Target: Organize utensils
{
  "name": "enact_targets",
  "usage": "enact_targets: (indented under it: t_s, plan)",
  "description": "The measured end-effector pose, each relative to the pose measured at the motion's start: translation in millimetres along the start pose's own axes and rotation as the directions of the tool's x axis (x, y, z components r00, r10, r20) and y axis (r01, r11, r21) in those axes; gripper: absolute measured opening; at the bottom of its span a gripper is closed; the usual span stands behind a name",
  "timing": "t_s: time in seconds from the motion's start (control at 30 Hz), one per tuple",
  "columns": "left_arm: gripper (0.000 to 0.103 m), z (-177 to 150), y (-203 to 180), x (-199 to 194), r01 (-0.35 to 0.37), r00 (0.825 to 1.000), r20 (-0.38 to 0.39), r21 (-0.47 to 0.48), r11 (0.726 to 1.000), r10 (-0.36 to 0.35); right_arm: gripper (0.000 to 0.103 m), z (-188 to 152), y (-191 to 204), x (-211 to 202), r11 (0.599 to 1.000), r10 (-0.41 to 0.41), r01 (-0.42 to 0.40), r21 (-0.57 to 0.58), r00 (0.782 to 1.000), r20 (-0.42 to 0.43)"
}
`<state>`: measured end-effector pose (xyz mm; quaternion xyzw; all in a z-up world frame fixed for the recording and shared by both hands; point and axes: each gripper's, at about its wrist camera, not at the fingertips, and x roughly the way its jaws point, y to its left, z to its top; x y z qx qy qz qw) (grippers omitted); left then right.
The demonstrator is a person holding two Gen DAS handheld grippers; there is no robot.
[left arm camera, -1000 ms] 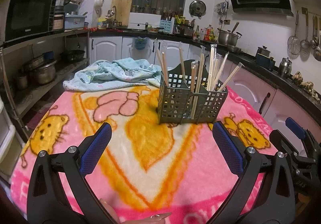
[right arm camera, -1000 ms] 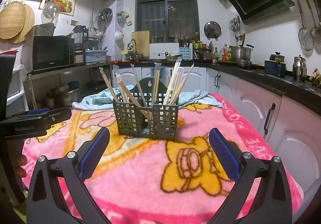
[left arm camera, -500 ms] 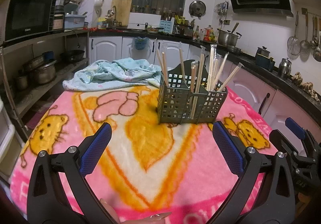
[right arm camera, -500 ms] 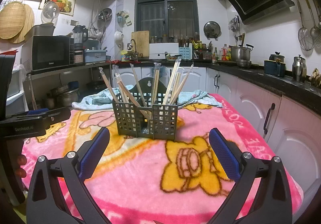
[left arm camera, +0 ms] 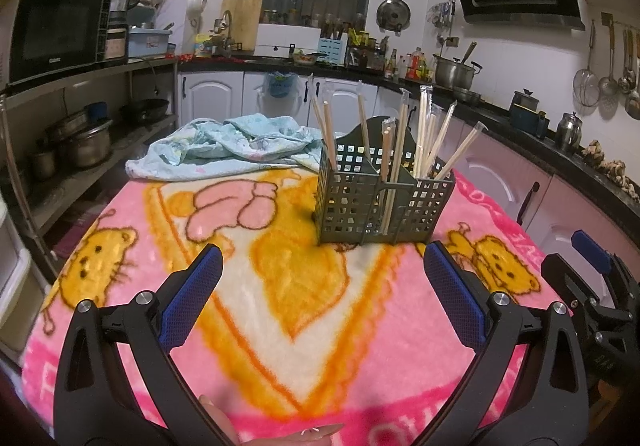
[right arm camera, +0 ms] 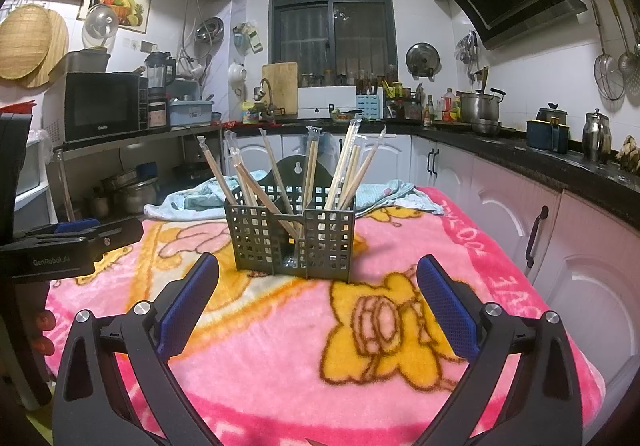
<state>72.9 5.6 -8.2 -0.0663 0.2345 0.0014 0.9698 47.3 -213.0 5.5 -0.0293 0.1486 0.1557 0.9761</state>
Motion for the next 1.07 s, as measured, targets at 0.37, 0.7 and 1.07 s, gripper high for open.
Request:
enact_targets:
  t_s: [0.37,0.7,1.07]
  plan:
    - [0.093,-8.5,5.8,6.5,0.036,0.999,-0.012,-0.006,0.999,-0.036,0.097,2.6,-1.2,-1.0,1.0,-0.013,0.013,0.007,1.0,-0.007]
    - [0.092,-9.7,-1.3,4.9,0.053,0.999,-0.013,0.013,0.999,-0.053,0.097,0.5,-3.7,-1.1,0.999,-0.03,0.03,0.016,1.0,-0.002]
    - [0.093,-6.4,14.5,14.2,0.041,0.997,-0.058,-0.029,0.999,-0.043,0.097,0.3,-13.9,6.2,0.997,-0.059,0.06,0.048,0.998,-0.024]
